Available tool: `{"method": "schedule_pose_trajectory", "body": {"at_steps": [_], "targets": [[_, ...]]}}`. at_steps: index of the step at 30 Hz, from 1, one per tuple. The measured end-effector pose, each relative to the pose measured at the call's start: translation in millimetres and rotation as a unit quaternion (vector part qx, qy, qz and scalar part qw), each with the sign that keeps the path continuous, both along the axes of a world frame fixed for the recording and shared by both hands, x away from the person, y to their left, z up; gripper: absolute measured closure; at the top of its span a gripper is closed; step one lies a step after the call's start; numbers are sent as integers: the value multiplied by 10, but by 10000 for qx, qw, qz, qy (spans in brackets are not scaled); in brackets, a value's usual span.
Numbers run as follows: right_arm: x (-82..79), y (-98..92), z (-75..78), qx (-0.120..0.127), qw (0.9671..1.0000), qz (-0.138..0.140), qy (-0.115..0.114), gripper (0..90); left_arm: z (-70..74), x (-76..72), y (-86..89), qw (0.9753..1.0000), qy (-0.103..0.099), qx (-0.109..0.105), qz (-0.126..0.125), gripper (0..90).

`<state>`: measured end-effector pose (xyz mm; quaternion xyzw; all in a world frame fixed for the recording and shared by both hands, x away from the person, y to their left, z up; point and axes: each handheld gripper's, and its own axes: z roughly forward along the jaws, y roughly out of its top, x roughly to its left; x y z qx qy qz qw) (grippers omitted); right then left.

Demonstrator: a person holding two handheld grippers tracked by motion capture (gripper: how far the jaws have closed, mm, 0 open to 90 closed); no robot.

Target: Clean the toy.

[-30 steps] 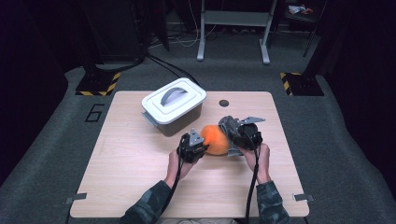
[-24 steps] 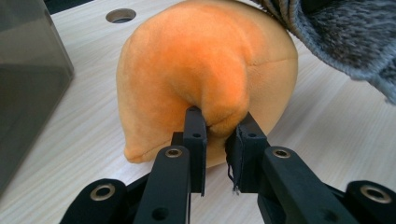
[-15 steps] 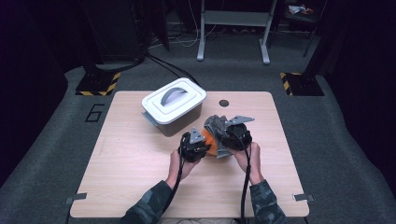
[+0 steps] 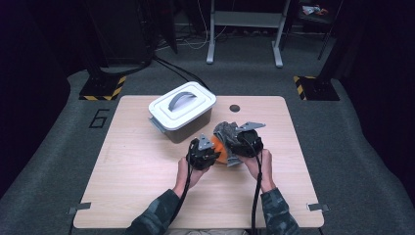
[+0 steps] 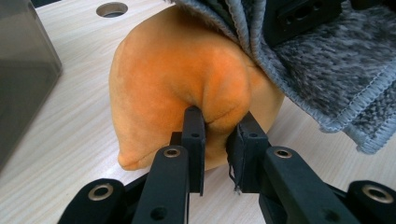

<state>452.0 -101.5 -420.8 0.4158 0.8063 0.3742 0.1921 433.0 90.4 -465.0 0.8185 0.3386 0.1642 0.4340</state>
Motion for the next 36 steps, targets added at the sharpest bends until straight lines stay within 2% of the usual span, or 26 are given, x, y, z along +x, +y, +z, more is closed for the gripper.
{"method": "schedule_pose_trajectory", "body": {"at_steps": [1,4,9,17,23,24,26,34,36], "targets": [[8,-7,-2,-74,9999,90,-67,614,-2,0,1,10000,-3,-16,15,773],[-17,13,1,-22,10000,27,-47,658,-9,-3,3,10000,23,-83,42,773],[-26,-21,0,-8,9999,65,-107,682,-10,-1,12,9999,13,-97,30,774],[-10,-149,-13,-45,9999,-116,-82,686,-17,11,28,9999,26,-138,25,774],[4,-285,-69,-41,9995,-325,40,686,-24,14,30,9998,23,-178,18,772],[4,-291,-80,19,9990,-431,71,686,-24,14,31,9998,28,-180,18,772],[16,-341,-104,-66,9991,-416,72,686,-22,18,37,9998,54,-185,-6,772],[61,-475,-230,10,9970,-705,333,686,-26,22,45,9998,49,-187,1,767],[79,-502,-266,-38,9967,-728,348,686,-26,23,46,9998,58,-193,-3,765]]}}
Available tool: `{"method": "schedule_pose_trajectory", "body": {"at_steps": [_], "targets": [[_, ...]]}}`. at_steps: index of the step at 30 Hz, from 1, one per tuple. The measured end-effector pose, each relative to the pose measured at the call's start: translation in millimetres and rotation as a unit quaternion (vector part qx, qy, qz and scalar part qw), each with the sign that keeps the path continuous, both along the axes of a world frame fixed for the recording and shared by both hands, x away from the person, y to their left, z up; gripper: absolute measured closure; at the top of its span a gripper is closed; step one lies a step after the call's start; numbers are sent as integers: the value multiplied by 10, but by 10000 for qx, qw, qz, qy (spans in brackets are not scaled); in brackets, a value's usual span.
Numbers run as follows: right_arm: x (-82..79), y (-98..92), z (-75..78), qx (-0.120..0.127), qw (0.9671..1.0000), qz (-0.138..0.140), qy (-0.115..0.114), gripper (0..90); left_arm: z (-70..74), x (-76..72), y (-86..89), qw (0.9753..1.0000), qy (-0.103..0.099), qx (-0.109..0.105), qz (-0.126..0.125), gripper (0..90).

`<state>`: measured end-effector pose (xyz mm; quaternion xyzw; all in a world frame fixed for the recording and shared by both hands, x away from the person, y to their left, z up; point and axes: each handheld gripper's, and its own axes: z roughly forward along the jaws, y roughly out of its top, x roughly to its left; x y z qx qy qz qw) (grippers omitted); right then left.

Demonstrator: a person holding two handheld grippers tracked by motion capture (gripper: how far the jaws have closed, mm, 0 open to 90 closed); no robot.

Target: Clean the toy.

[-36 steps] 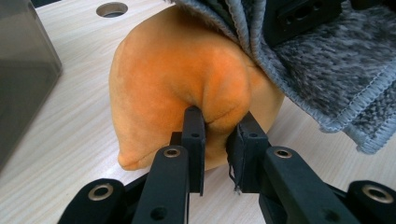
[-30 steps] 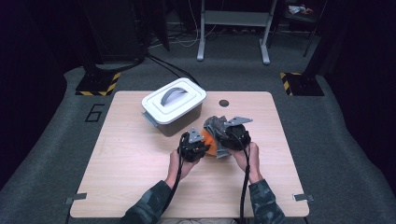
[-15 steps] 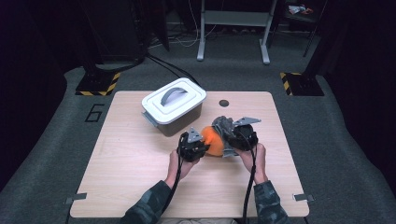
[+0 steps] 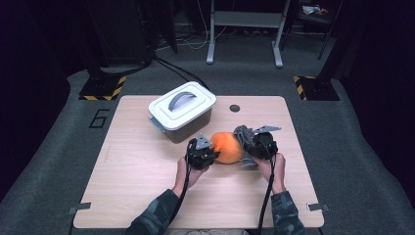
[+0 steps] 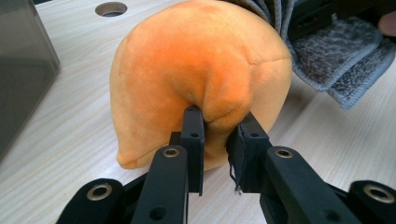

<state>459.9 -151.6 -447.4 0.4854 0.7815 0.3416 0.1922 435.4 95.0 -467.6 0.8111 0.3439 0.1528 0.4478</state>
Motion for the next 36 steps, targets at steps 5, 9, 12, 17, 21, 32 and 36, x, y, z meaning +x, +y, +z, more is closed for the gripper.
{"method": "schedule_pose_trajectory", "body": {"at_steps": [5,9,12,17,21,32,36], "targets": [[37,-59,-82,-23,9998,-128,132,686,0,1,1,10000,0,-2,-3,760],[51,-85,-117,-31,9996,-181,213,686,0,1,7,10000,17,-12,-1,759],[40,-87,-99,-53,9997,-180,158,689,1,4,14,10000,33,-30,25,759],[-2,-57,12,-80,9999,-142,-39,690,1,14,36,10000,46,-45,36,758],[-92,70,228,17,9994,86,-341,691,0,5,27,10000,43,-54,42,759],[-154,571,344,-51,9953,830,-496,689,2,-9,9,10000,22,19,32,759],[-136,590,326,-198,9956,738,-546,689,-1,-1,25,10000,34,0,0,759]]}}
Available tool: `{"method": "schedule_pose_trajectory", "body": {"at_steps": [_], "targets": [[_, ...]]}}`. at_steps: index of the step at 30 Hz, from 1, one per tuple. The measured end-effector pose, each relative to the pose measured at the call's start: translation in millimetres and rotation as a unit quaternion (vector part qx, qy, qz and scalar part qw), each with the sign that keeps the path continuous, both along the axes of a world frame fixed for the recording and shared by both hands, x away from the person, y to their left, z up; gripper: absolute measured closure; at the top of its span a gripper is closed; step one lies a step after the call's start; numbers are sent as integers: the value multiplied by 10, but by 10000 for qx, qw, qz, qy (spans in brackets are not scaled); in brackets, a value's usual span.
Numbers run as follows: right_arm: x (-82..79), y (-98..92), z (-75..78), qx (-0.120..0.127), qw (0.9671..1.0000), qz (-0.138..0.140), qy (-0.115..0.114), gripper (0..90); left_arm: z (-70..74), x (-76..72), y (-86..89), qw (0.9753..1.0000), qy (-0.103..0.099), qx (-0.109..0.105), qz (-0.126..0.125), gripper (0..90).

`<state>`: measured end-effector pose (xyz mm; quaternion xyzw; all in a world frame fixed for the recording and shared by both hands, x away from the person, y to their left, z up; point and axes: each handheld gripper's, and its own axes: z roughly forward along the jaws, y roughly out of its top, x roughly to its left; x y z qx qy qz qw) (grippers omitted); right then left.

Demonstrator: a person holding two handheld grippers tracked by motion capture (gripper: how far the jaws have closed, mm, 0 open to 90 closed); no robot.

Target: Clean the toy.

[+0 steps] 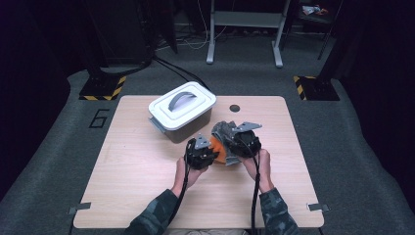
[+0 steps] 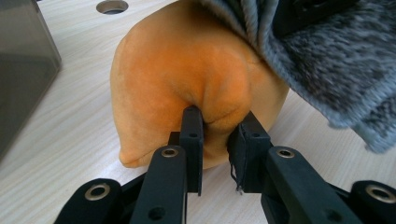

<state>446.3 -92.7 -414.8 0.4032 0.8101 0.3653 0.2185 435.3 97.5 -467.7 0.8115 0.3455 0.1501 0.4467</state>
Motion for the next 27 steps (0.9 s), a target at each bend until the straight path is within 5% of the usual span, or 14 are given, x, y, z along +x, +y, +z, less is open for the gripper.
{"method": "schedule_pose_trajectory", "body": {"at_steps": [14,27], "targets": [[49,-346,-131,2,9986,-468,258,688,-8,1,-8,10000,26,-54,7,759],[202,-608,-427,18,9930,-941,718,688,-10,12,2,10000,5,-42,-5,758]]}}
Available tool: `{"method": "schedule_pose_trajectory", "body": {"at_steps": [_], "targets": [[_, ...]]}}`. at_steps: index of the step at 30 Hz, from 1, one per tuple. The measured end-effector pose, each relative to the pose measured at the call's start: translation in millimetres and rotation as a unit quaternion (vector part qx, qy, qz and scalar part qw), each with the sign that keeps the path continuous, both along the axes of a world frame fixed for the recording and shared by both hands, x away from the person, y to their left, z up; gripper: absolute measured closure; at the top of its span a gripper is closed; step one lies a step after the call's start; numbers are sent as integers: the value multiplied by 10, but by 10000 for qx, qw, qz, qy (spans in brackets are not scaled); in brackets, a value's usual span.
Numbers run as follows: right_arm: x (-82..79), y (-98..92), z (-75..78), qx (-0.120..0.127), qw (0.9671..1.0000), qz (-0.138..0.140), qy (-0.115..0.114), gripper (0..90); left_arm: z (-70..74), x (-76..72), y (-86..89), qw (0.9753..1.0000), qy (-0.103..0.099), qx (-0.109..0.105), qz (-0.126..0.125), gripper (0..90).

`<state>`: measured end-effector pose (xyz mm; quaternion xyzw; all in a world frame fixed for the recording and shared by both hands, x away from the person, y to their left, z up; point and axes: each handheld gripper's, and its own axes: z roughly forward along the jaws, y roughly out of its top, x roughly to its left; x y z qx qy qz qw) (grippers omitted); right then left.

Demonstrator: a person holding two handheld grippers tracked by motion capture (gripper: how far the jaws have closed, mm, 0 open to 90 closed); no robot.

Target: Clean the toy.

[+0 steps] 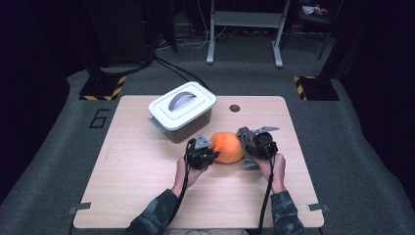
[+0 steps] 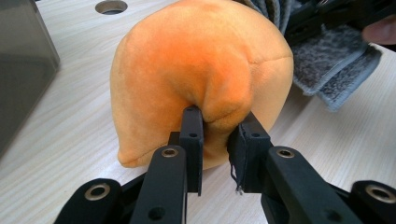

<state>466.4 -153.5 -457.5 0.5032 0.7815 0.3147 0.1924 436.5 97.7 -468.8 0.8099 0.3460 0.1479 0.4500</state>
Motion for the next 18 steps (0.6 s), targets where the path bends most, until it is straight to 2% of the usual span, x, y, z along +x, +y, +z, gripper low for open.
{"method": "schedule_pose_trajectory", "body": {"at_steps": [2,3,6,7,9,12,13,14,15,16,17,18], "targets": [[19,-16,-27,-1,10000,-33,43,688,0,0,-1,10000,-3,8,7,759],[57,-36,-97,2,9998,-116,157,689,0,-1,-2,10000,-2,12,4,759],[84,-49,-147,-26,9995,-154,258,689,-1,1,2,10000,6,2,3,759],[106,-66,-200,-66,9992,-179,353,688,0,1,5,10000,19,2,0,759],[101,-94,-201,10,9993,-168,341,688,-2,-1,6,10000,4,-4,11,759],[76,-123,-150,47,9996,-179,228,690,2,3,16,10000,4,-19,9,757],[21,-137,-50,125,9997,-186,73,690,4,4,19,10000,2,-20,4,755],[21,-137,-50,125,9997,-186,73,690,4,4,19,10000,2,-20,4,754],[-45,-126,83,303,9994,-114,-135,691,7,2,18,10000,-11,-15,-7,752],[-80,-105,152,310,9992,-25,-236,691,7,2,18,10000,-11,-18,-5,751],[-111,-72,212,319,9989,107,-319,691,7,2,18,10000,-11,-18,-5,749],[-133,-17,265,364,9985,278,-297,691,7,2,17,10000,-15,-33,-1,745]]}}
